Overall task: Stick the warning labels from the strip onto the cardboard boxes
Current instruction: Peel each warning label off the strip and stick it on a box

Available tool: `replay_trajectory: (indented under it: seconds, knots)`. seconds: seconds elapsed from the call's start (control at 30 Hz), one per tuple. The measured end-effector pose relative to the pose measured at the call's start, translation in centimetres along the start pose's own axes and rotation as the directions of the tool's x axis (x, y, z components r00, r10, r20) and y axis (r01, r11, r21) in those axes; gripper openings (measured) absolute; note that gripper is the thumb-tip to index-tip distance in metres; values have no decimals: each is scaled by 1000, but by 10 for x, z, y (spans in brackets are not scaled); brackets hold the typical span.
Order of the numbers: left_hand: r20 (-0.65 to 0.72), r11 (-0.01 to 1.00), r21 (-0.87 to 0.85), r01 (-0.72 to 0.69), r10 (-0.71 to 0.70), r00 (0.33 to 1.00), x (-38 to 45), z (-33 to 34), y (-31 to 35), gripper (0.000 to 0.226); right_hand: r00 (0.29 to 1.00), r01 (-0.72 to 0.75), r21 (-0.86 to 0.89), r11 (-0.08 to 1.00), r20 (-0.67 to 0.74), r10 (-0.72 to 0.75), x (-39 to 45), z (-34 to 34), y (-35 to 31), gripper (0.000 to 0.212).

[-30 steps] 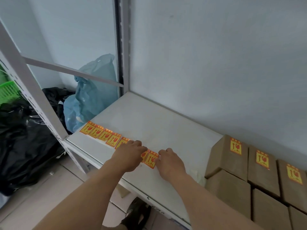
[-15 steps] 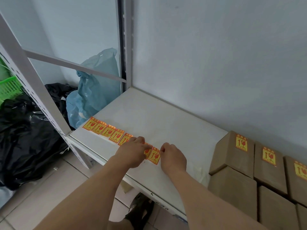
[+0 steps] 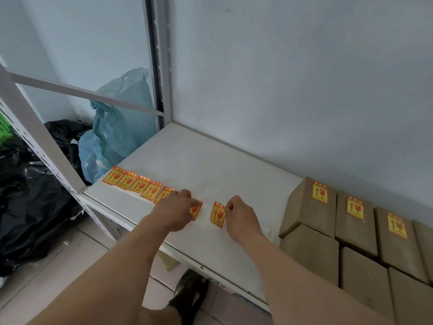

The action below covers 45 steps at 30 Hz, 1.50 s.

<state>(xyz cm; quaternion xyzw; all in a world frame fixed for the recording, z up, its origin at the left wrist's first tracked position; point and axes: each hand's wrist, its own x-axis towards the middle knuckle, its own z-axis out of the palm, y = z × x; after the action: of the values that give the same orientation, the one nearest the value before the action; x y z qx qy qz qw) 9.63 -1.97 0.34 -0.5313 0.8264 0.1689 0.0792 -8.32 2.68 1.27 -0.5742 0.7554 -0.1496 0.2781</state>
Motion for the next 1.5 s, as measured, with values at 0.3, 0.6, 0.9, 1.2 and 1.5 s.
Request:
replay_trajectory:
  seconds: [0.3, 0.6, 0.9, 1.2, 1.5]
  knots:
    - [-310, 986, 132, -104, 140, 940, 0, -54, 82, 42, 973, 156, -171, 973, -141, -181, -25, -85, 24, 4]
    - [-385, 919, 150, -365, 395, 834, 14, -59, 222, 37, 958, 21, -182, 983, -279, -72, -61, -198, 126, 7]
    - [-353, 821, 192, -537, 568, 743, 14, -35, 348, 34, 910, -123, -63, 990, -405, 87, -95, -253, 223, 10]
    - [-239, 741, 168, -650, 670, 703, 14, -3, 413, 42, 871, -180, 78, 980, -450, 196, -108, -288, 294, 5]
    - [-135, 699, 154, -699, 715, 686, 23, 18, 439, 63, 877, -243, 76, 967, -408, 252, -85, -294, 321, 13]
